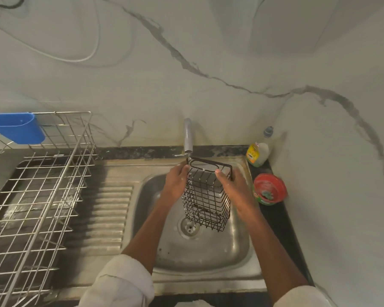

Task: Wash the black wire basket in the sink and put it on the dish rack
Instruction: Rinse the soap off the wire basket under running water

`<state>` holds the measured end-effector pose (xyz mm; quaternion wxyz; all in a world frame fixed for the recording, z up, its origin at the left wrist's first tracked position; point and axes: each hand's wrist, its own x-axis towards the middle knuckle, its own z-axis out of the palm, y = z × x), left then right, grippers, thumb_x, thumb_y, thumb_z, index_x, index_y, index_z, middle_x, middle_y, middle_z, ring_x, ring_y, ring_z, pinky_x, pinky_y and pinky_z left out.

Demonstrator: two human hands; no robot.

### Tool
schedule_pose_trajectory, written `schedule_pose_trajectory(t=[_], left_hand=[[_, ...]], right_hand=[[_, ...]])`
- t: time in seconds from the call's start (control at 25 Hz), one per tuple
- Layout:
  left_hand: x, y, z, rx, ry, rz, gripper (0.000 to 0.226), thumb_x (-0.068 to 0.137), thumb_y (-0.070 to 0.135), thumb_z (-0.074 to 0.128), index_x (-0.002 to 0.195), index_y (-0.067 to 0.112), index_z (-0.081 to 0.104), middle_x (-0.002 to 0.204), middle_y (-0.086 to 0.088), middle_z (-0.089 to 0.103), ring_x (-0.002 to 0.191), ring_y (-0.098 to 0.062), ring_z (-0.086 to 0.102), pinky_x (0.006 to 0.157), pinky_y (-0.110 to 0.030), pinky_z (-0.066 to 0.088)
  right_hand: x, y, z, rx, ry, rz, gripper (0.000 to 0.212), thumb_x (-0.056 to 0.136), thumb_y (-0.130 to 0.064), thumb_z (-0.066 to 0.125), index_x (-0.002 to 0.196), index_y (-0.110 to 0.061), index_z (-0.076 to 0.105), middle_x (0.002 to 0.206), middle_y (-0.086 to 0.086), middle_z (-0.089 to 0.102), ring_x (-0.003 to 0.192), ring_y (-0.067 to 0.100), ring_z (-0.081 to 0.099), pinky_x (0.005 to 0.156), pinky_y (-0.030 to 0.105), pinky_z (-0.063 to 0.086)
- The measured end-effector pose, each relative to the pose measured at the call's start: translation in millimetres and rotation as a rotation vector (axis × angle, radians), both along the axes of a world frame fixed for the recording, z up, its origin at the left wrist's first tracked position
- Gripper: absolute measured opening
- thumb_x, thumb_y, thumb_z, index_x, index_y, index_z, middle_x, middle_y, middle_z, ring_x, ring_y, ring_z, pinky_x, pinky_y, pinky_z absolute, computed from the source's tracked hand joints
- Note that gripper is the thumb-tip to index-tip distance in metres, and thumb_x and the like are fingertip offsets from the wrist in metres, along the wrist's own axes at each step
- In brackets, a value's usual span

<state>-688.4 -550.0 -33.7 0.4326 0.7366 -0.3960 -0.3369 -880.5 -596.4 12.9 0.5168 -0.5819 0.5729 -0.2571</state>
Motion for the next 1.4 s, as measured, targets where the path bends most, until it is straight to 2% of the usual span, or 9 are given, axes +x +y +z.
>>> schedule_pose_trajectory(t=[0.12, 0.24, 0.36, 0.44, 0.68, 0.84, 1.0, 1.2, 1.4], left_hand=[[-1.3, -9.4, 7.1, 0.023, 0.143, -0.154, 0.040, 0.114, 0.034, 0.049, 0.147, 0.016, 0.062, 0.130, 0.008, 0.070, 0.110, -0.001, 0.065, 0.109, -0.024, 0.046], [9.4, -27.1, 2.8, 0.117, 0.353, -0.179, 0.052, 0.109, 0.057, 0.047, 0.145, 0.024, 0.065, 0.145, -0.006, 0.068, 0.130, -0.023, 0.064, 0.117, -0.053, 0.046], [9.7, -57.8, 13.7, 0.186, 0.506, -0.050, 0.051, 0.112, 0.047, 0.048, 0.136, 0.006, 0.067, 0.135, -0.019, 0.071, 0.113, -0.027, 0.069, 0.097, -0.041, 0.059], [8.9, -77.2, 17.1, 0.236, 0.483, -0.004, 0.033, 0.111, 0.028, 0.058, 0.131, 0.004, 0.068, 0.122, -0.015, 0.074, 0.095, -0.018, 0.069, 0.077, -0.027, 0.061], [14.3, -68.3, 10.3, 0.199, 0.332, 0.015, 0.038, 0.106, 0.037, 0.066, 0.118, 0.002, 0.075, 0.103, -0.008, 0.072, 0.100, -0.023, 0.065, 0.095, -0.034, 0.052], [29.7, -29.1, 9.9, 0.099, 0.275, -0.101, 0.015, 0.102, 0.032, 0.073, 0.107, 0.020, 0.080, 0.104, 0.001, 0.081, 0.099, -0.012, 0.075, 0.094, -0.030, 0.054], [29.9, -14.0, 13.1, 0.043, 0.265, -0.081, 0.020, 0.085, 0.013, 0.078, 0.105, 0.020, 0.078, 0.102, -0.001, 0.081, 0.096, -0.015, 0.075, 0.095, -0.036, 0.056], [25.9, -7.8, 11.1, -0.016, 0.315, -0.022, 0.041, 0.075, 0.023, 0.080, 0.115, 0.015, 0.078, 0.109, -0.007, 0.082, 0.107, -0.026, 0.077, 0.109, -0.049, 0.055], [14.9, 2.6, 7.7, -0.055, 0.330, 0.088, 0.018, 0.090, 0.014, 0.074, 0.107, 0.020, 0.078, 0.106, -0.005, 0.082, 0.106, -0.028, 0.077, 0.107, -0.053, 0.056]], right_hand=[[-15.2, -13.1, -2.0, 0.041, -0.034, -0.008, 0.038, 0.103, -0.042, 0.056, 0.094, -0.007, 0.068, 0.091, 0.011, 0.073, 0.089, 0.020, 0.067, 0.087, 0.039, 0.051], [-20.0, -13.6, -4.5, 0.109, -0.099, -0.011, 0.028, 0.105, -0.026, 0.057, 0.090, -0.006, 0.068, 0.090, 0.017, 0.072, 0.081, 0.018, 0.065, 0.069, 0.032, 0.045], [-14.2, -7.1, -5.4, 0.121, -0.138, 0.023, 0.018, 0.104, -0.021, 0.059, 0.089, -0.016, 0.068, 0.077, 0.000, 0.069, 0.072, 0.015, 0.068, 0.070, 0.028, 0.044], [-5.7, -2.5, -11.4, 0.155, -0.159, 0.029, 0.011, 0.104, -0.020, 0.059, 0.101, -0.018, 0.070, 0.079, -0.003, 0.070, 0.067, 0.009, 0.068, 0.074, 0.028, 0.048], [12.2, 2.6, -24.1, 0.155, -0.185, 0.032, 0.013, 0.104, -0.019, 0.058, 0.107, -0.014, 0.070, 0.074, -0.002, 0.069, 0.059, 0.001, 0.063, 0.079, 0.036, 0.055], [19.0, 8.2, -22.4, 0.102, -0.179, -0.007, 0.014, 0.101, -0.021, 0.062, 0.101, -0.012, 0.073, 0.086, 0.013, 0.076, 0.088, 0.031, 0.072, 0.087, 0.047, 0.053], [14.9, 18.8, -16.5, 0.097, -0.188, 0.067, 0.012, 0.100, -0.015, 0.065, 0.096, -0.005, 0.072, 0.079, -0.001, 0.076, 0.080, 0.004, 0.073, 0.080, 0.030, 0.048], [6.0, 27.2, -13.1, 0.066, -0.221, 0.046, 0.004, 0.096, -0.019, 0.070, 0.097, -0.017, 0.073, 0.087, -0.001, 0.079, 0.094, 0.020, 0.075, 0.092, 0.043, 0.051], [8.2, 33.6, -7.3, 0.031, -0.203, 0.067, 0.007, 0.098, -0.019, 0.068, 0.094, -0.016, 0.072, 0.078, -0.004, 0.077, 0.086, 0.011, 0.073, 0.078, 0.029, 0.047]])
